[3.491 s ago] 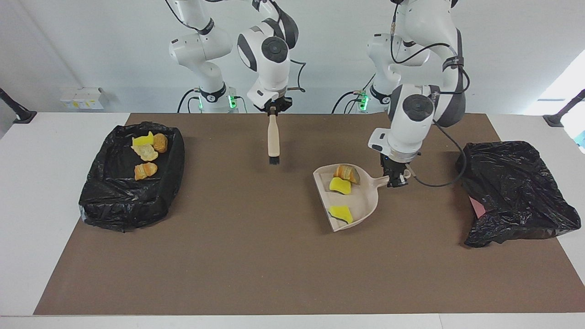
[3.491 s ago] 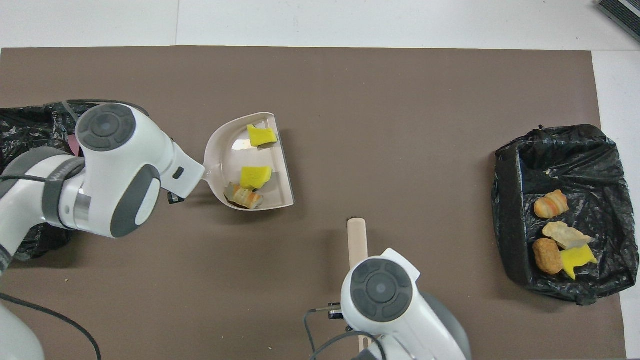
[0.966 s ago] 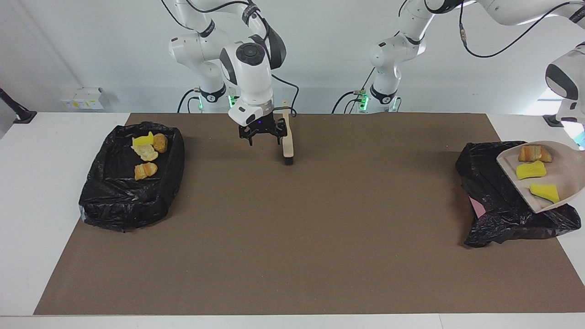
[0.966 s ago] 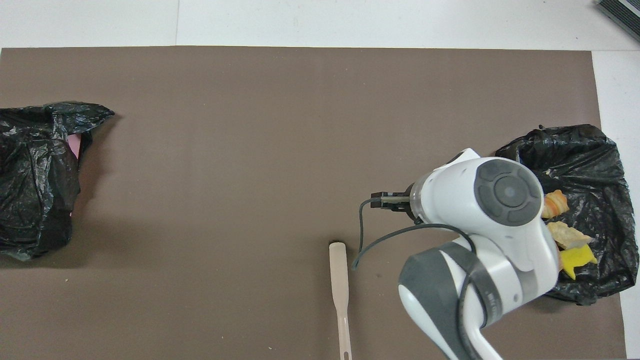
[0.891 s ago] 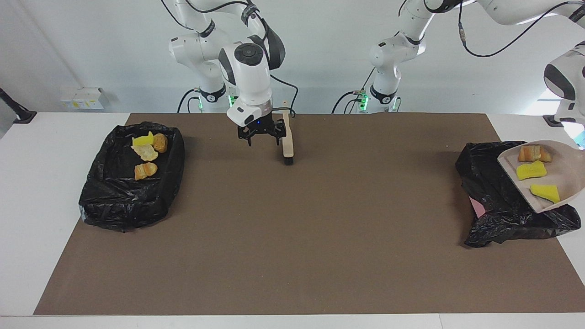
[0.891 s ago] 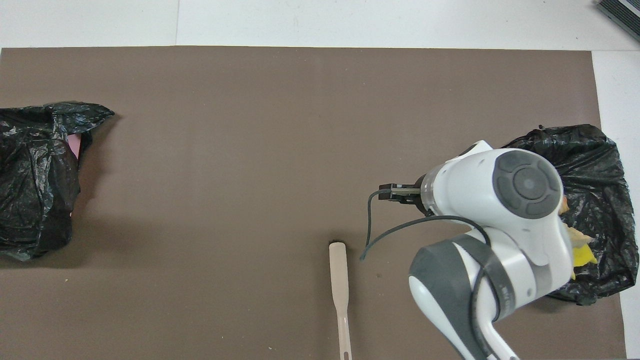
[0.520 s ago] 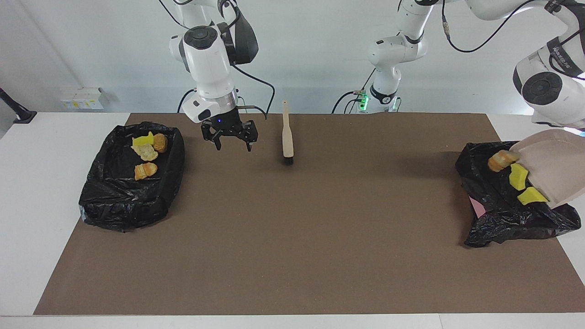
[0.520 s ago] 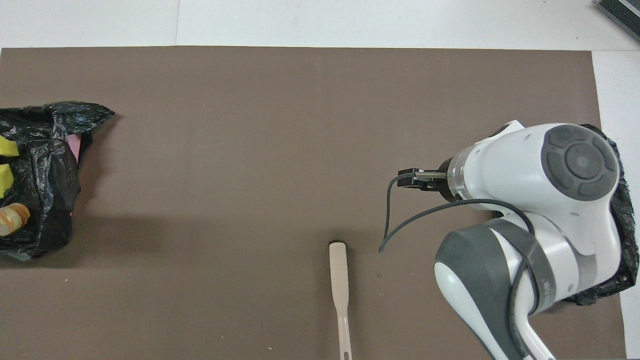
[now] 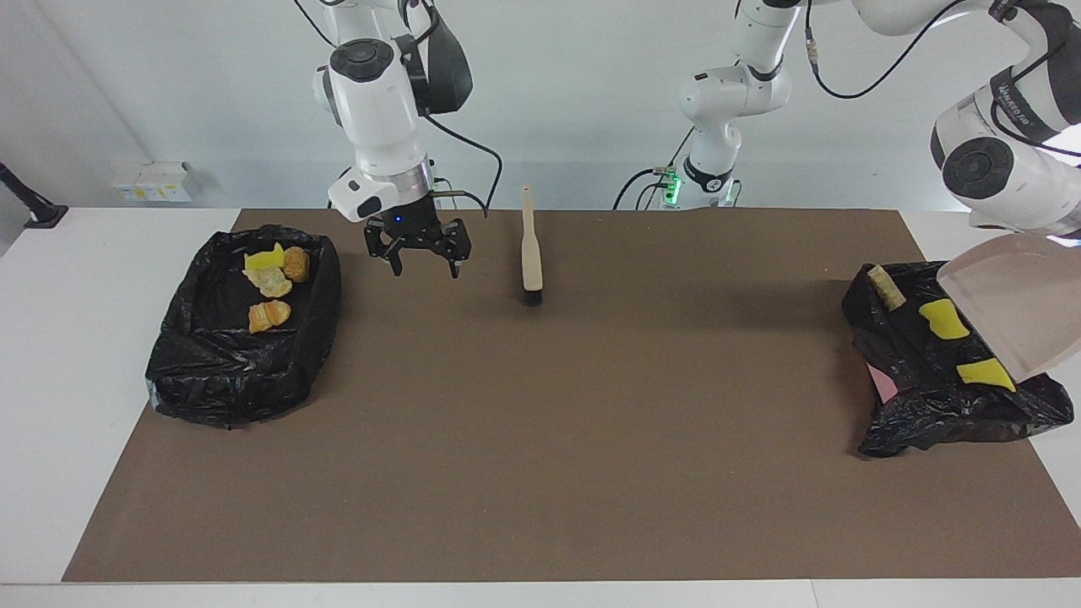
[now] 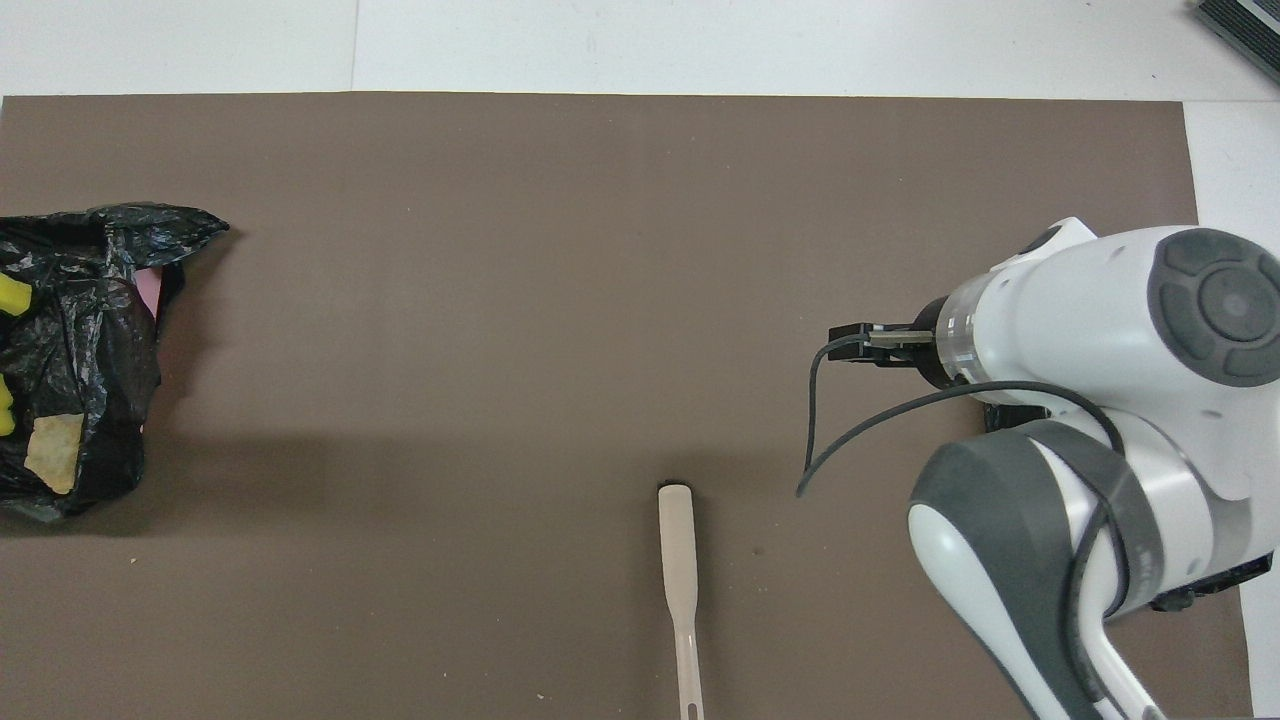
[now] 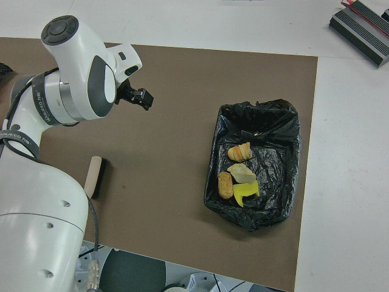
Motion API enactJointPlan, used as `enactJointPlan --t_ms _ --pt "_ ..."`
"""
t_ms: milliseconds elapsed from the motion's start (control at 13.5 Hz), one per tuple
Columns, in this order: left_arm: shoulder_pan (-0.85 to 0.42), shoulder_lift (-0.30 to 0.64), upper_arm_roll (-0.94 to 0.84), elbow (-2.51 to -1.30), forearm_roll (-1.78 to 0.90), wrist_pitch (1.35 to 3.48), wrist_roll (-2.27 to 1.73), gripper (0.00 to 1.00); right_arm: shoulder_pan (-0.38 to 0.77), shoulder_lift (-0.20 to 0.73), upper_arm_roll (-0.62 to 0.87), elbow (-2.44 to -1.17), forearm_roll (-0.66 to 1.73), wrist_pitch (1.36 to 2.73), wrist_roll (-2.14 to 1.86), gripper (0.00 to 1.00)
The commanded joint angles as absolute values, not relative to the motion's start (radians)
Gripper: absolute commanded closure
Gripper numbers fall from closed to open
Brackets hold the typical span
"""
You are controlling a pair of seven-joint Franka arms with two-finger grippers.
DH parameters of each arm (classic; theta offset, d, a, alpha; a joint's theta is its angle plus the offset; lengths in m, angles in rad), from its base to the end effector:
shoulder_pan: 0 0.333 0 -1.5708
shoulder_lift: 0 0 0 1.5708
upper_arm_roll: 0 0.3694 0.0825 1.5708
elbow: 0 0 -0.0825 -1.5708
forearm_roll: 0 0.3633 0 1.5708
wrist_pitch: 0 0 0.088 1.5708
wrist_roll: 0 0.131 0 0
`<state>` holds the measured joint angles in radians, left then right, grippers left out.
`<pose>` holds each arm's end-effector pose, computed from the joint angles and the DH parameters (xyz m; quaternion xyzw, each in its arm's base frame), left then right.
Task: Sweep and dump trash in bin
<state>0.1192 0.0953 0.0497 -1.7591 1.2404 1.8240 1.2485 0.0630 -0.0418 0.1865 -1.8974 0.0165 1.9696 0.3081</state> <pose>0.5681 0.1960 0.6053 -0.6176 0.5497 0.3756 0.4187 0.5238 0.1367 0.5621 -0.9979 0.0319 -0.0534 0.0193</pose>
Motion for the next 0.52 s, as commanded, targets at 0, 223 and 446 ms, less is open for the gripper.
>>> enactJointPlan --t_ms 0,223,446 --pt "0.078 0.071 0.052 -1.776 1.233 1.755 1.177 1.0 0.067 -0.049 0.1 -1.84 -0.003 1.896 0.175 0.0" --pt "0.023 0.071 0.054 -1.752 1.074 1.616 1.093 1.0 0.067 -0.051 0.011 -1.757 -0.026 1.797 0.098 0.0" --pt "-0.032 0.071 0.048 -1.746 0.894 1.487 0.944 1.0 0.066 -0.051 -0.046 -1.657 -0.025 1.691 0.037 0.0"
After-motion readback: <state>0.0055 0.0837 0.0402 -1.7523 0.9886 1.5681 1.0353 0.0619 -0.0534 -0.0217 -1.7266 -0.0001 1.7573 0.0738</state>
